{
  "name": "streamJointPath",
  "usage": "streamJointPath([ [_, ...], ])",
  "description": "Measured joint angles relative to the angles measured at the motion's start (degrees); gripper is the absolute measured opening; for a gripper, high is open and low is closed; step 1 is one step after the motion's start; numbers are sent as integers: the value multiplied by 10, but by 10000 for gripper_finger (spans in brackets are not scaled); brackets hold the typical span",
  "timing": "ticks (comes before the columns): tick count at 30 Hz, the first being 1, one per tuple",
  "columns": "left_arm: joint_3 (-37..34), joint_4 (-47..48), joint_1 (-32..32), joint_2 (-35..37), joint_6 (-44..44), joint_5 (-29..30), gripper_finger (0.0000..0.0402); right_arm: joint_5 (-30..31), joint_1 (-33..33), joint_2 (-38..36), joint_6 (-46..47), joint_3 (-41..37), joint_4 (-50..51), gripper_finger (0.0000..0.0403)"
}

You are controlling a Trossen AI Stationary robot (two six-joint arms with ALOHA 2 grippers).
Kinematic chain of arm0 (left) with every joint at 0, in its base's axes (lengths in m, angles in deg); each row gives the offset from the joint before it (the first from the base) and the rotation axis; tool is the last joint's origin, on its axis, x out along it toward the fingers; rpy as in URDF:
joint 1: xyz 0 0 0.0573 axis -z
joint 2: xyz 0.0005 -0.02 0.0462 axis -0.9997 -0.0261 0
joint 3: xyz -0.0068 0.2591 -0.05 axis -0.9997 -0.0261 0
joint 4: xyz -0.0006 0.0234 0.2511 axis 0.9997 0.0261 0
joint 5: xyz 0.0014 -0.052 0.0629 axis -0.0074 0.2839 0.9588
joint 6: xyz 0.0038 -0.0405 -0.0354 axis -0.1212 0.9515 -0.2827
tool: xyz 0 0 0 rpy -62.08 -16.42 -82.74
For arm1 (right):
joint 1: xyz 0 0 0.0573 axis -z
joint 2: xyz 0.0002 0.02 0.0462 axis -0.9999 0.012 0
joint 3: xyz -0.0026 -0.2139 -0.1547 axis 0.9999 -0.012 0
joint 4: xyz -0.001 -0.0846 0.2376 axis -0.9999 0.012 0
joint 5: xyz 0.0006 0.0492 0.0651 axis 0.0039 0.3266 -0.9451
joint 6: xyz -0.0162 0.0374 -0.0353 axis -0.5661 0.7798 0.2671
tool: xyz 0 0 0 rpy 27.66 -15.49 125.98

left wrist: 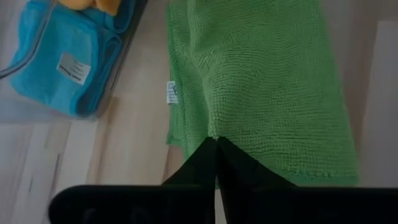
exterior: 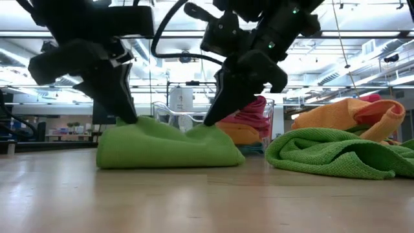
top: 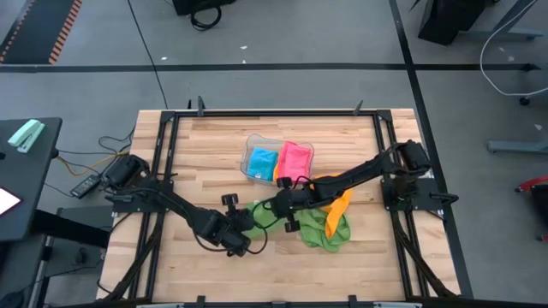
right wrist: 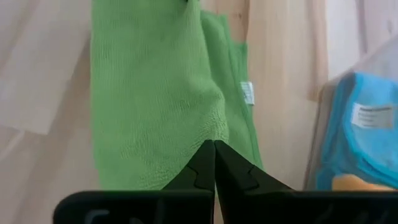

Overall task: Fold microfiber towels
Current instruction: Fold the top green microfiber cloth

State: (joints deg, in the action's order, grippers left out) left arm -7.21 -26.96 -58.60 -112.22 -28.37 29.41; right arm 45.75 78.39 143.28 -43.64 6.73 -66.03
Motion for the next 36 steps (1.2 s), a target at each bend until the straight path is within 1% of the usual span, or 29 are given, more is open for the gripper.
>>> streamJointPath([
  [4, -17, -21, -8, 0, -16, -2, 10, -17, 13, 19, -16, 0, -10, 11],
  [6, -35, -38, -10, -1, -15, -2, 23, -24, 19, 26, -16, -1, -2, 18],
  [9, -48, -43, -12, -1, -9, -2, 66, -28, 28, 31, -12, -2, 1, 42],
  [13, -48, -40, -11, -1, -4, -2, 136, -31, 35, 31, -5, -4, 2, 88],
  [15, -45, -42, -11, -1, -3, -2, 164, -39, 37, 31, 2, -4, 4, 112],
  [17, -40, -38, -8, -1, -2, -2, 185, -40, 37, 31, 6, -4, 9, 134],
  [19, -31, -31, -3, 4, -3, -2, 198, -40, 34, 29, 13, -2, 22, 152],
  [22, -10, -22, 4, 6, -17, -1, 202, -40, 32, 16, 18, 1, 28, 170],
  [25, 7, -6, 11, 6, -33, -2, 194, -40, 33, 3, 24, 1, 45, 178],
  [30, 27, 10, 20, 5, -27, -3, 179, -33, 33, -20, 36, 1, 73, 182],
  [36, 59, 25, 35, 5, -28, -3, 163, -32, 23, -21, 41, 1, 81, 182],
])
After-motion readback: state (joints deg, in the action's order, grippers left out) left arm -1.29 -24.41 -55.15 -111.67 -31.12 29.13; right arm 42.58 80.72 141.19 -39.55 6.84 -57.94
